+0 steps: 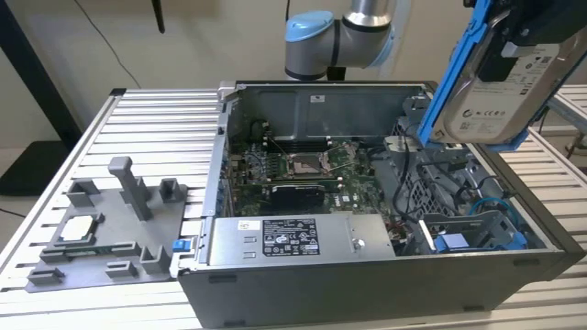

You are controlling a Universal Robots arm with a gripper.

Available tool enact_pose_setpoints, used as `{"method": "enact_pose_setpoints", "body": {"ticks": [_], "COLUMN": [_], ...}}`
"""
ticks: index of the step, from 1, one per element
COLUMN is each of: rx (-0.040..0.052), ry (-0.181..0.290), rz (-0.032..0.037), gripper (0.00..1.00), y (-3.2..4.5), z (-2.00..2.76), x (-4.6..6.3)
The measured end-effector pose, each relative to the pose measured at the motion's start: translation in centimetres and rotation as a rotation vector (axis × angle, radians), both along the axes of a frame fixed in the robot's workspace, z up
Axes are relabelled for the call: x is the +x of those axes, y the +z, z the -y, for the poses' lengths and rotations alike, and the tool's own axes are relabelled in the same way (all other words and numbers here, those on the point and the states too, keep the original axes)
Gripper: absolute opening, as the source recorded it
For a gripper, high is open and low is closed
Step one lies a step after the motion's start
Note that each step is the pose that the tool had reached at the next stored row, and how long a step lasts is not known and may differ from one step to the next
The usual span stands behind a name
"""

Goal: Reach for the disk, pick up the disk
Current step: 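Pick up the disk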

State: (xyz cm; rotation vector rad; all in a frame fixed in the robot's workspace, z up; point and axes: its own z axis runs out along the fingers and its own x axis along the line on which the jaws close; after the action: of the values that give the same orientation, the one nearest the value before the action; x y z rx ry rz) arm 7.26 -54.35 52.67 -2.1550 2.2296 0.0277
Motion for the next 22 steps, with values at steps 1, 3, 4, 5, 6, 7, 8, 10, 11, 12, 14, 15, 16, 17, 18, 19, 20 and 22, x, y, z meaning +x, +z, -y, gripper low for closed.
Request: {"method": "enact_pose_setpoints", "body": {"ticks": [1, 3, 4, 5, 6, 7, 8, 10, 11, 12, 14, 15, 16, 17, 18, 19, 20, 22], "rx": [-0.0001, -0.0001, 0.0000, 0.0000, -0.0001, 0.0000, -0.0002, -0.0001, -0.0001, -0.0001, -0.0001, -0.0001, -0.0001, -0.0001, -0.0001, -0.0001, -0.0001, -0.0001], "ry": [0.000, 0.000, 0.000, 0.000, 0.000, 0.000, 0.000, 0.000, 0.000, 0.000, 0.000, 0.000, 0.000, 0.000, 0.000, 0.000, 0.000, 0.000], "rz": [0.0000, 0.0000, 0.0000, 0.0000, 0.0000, 0.0000, 0.0000, 0.0000, 0.0000, 0.0000, 0.0000, 0.0000, 0.0001, 0.0002, 0.0004, 0.0007, 0.0009, 0.0014], "gripper": [0.00, 0.00, 0.00, 0.00, 0.00, 0.00, 0.00, 0.00, 0.00, 0.00, 0.00, 0.00, 0.00, 0.00, 0.00, 0.00, 0.00, 0.00], "y": [-0.04, -0.13, -0.18, -0.23, -0.27, -0.32, -0.36, -0.47, -0.52, -0.59, -0.75, -0.85, -0.94, -1.04, -1.14, -1.23, -1.32, -1.51], "z": [0.23, 0.70, 0.93, 1.16, 1.40, 1.63, 1.87, 2.33, 2.56, 2.75, 3.15, 3.34, 3.52, 3.70, 3.87, 4.01, 4.13, 4.36], "x": [0.1, 0.3, 0.4, 0.5, 0.6, 0.7, 0.8, 0.9, 1.0, 1.1, 1.2, 1.3, 1.3, 1.4, 1.4, 1.5, 1.6, 1.8]}}
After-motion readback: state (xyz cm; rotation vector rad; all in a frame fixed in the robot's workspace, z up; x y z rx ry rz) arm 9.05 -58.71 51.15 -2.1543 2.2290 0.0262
